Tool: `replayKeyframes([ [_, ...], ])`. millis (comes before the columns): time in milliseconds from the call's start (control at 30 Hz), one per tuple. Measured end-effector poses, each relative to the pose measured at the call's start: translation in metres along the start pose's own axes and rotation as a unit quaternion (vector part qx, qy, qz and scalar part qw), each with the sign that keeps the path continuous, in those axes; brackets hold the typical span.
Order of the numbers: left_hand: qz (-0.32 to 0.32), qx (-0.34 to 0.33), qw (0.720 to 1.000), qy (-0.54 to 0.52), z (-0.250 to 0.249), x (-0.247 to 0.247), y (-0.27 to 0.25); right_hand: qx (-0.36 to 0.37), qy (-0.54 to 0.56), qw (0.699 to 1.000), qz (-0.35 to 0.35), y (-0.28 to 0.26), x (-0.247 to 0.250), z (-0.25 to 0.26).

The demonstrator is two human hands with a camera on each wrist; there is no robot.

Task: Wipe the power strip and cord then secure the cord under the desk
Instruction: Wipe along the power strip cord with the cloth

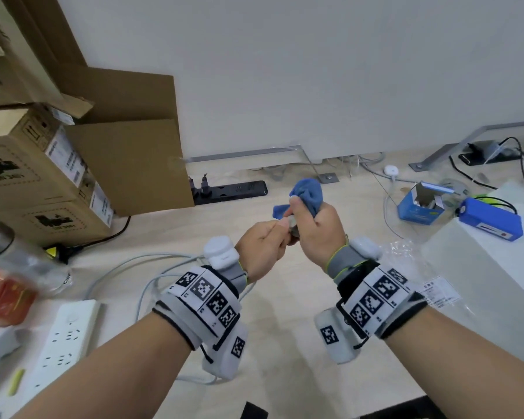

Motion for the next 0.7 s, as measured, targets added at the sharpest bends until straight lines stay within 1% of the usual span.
replayKeyframes([
  [33, 0.004, 0.003, 1.000, -0.010, 0.001, -0.003, -0.001, -0.040, 0.007, 0.999, -0.022, 0.002, 0.002, -0.004],
  [100, 0.009, 0.013, 1.000, -0.022, 0.005, -0.006, -0.002, -0.148, 0.080, 0.984, -0.059, 0.004, 0.004, -0.014],
  [133, 0.012, 0.022, 0.999, -0.029, 0.006, -0.006, -0.003, -0.187, 0.137, 0.970, -0.070, 0.005, 0.004, -0.017],
  [167, 0.012, 0.038, 0.998, -0.043, 0.009, -0.005, -0.003, -0.197, 0.194, 0.959, -0.065, 0.005, 0.002, -0.017],
  [200, 0.008, 0.059, 0.996, -0.066, 0.012, -0.001, -0.003, -0.175, 0.232, 0.956, -0.039, 0.006, -0.002, -0.017],
  [233, 0.004, 0.083, 0.993, -0.089, 0.015, 0.002, -0.002, -0.132, 0.244, 0.961, 0.002, 0.007, -0.005, -0.015],
  [267, -0.004, 0.108, 0.988, -0.110, 0.019, 0.007, -0.001, -0.076, 0.205, 0.974, 0.054, 0.005, -0.010, -0.014],
  [300, -0.011, 0.131, 0.983, -0.125, 0.023, 0.012, 0.000, -0.014, 0.132, 0.984, 0.118, 0.000, -0.019, -0.012],
  [333, -0.011, 0.147, 0.980, -0.132, 0.026, 0.014, 0.000, 0.046, 0.051, 0.984, 0.167, -0.006, -0.026, -0.011],
  [367, -0.004, 0.155, 0.979, -0.132, 0.026, 0.015, -0.001, 0.094, -0.019, 0.978, 0.186, -0.009, -0.030, -0.012],
  [400, 0.003, 0.155, 0.980, -0.128, 0.026, 0.015, -0.002, 0.117, -0.065, 0.975, 0.179, -0.009, -0.033, -0.010],
  [433, 0.007, 0.150, 0.981, -0.124, 0.025, 0.014, -0.004, 0.120, -0.087, 0.977, 0.154, -0.007, -0.033, -0.008],
  [500, 0.001, 0.131, 0.985, -0.115, 0.022, 0.008, -0.006, 0.102, -0.100, 0.987, 0.078, 0.000, -0.028, -0.008],
  [533, -0.013, 0.117, 0.988, -0.102, 0.025, 0.009, -0.007, 0.078, -0.083, 0.992, 0.060, 0.005, -0.031, -0.009],
  [600, -0.045, 0.083, 0.995, -0.042, 0.031, 0.014, -0.006, -0.014, -0.008, 0.999, 0.049, 0.015, -0.040, -0.021],
  [633, -0.060, 0.073, 0.995, -0.010, 0.038, 0.019, -0.007, -0.059, 0.001, 0.997, 0.048, 0.020, -0.046, -0.029],
  [700, -0.075, 0.074, 0.993, 0.047, 0.055, 0.027, -0.006, -0.108, -0.035, 0.993, 0.030, 0.026, -0.048, -0.042],
])
Point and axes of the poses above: each hand's wrist, its own y-axis towards the middle knuckle, its own x-axis out of the back of the hand, z = x × y, the point moved 6 cm from there along y, towards the middle knuckle, and after that the axes turned 5 degrees about y, right-handed, at the moved point
